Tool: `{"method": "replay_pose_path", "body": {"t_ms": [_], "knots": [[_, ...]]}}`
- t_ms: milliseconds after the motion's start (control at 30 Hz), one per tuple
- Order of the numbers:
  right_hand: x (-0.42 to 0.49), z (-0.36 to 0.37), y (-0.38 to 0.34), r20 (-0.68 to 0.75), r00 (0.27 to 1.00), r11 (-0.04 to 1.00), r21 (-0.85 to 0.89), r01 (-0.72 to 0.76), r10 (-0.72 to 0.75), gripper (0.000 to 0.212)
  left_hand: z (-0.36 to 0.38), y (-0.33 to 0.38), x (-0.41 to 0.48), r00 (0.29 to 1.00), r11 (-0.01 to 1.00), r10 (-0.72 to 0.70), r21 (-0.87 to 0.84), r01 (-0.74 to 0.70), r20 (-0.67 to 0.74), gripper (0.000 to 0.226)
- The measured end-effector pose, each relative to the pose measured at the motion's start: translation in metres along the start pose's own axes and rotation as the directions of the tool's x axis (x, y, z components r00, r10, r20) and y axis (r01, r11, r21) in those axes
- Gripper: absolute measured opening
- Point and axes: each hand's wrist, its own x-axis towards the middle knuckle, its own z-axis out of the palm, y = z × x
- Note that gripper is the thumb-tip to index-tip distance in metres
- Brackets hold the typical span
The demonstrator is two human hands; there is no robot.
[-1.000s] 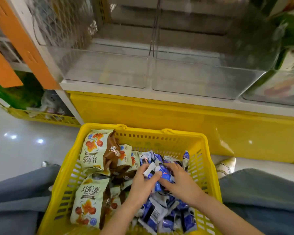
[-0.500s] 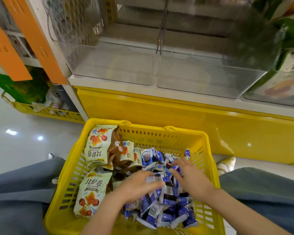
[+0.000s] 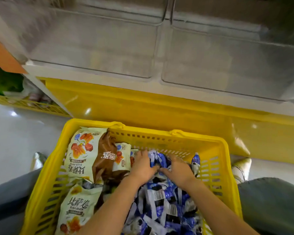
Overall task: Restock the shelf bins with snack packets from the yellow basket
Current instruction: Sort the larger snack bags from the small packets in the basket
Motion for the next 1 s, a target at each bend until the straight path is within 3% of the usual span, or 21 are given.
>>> {"method": "replay_pose_path", "body": {"t_ms": [67, 167, 333, 467, 600, 833, 1000], "knots": [[0.005, 0.002, -0.001, -0.019, 1.000, 0.989, -0.147, 0.021, -0.024, 0.071, 0.002, -0.002, 0.006, 1.000, 1.000, -0.017, -0.018, 0.017, -0.012, 0.082], [0.012, 0.004, -0.005, -0.034, 0.999, 0.970, -0.243, 0.022, -0.031, 0.061, 0.002, 0.001, 0.015, 0.997, 0.978, -0.074, -0.199, 0.067, -0.027, 0.076], [0.009, -0.001, -0.006, -0.079, 0.996, 0.997, -0.069, 0.044, -0.050, 0.049, 0.000, 0.004, 0.017, 0.988, 0.881, -0.156, -0.450, 0.144, 0.010, 0.070], [-0.007, 0.004, -0.010, -0.109, 0.990, 0.991, 0.091, 0.100, -0.090, 0.050, 0.002, 0.008, -0.003, 0.992, 0.786, -0.124, -0.610, 0.103, 0.007, 0.061], [-0.035, 0.001, -0.014, -0.159, 0.974, 0.969, 0.163, 0.187, -0.162, 0.052, 0.001, 0.016, -0.034, 0.992, 0.794, -0.055, -0.608, -0.023, -0.109, 0.037], [-0.092, -0.015, -0.024, -0.222, 0.919, 0.939, 0.036, 0.343, -0.327, 0.055, -0.012, 0.027, -0.098, 0.964, 0.790, 0.102, -0.569, -0.228, -0.245, 0.016], [-0.139, -0.014, -0.021, -0.011, 0.883, 0.873, -0.158, 0.462, -0.469, 0.068, -0.005, 0.020, -0.139, 0.945, 0.875, 0.242, -0.371, -0.310, -0.218, 0.009]]}}
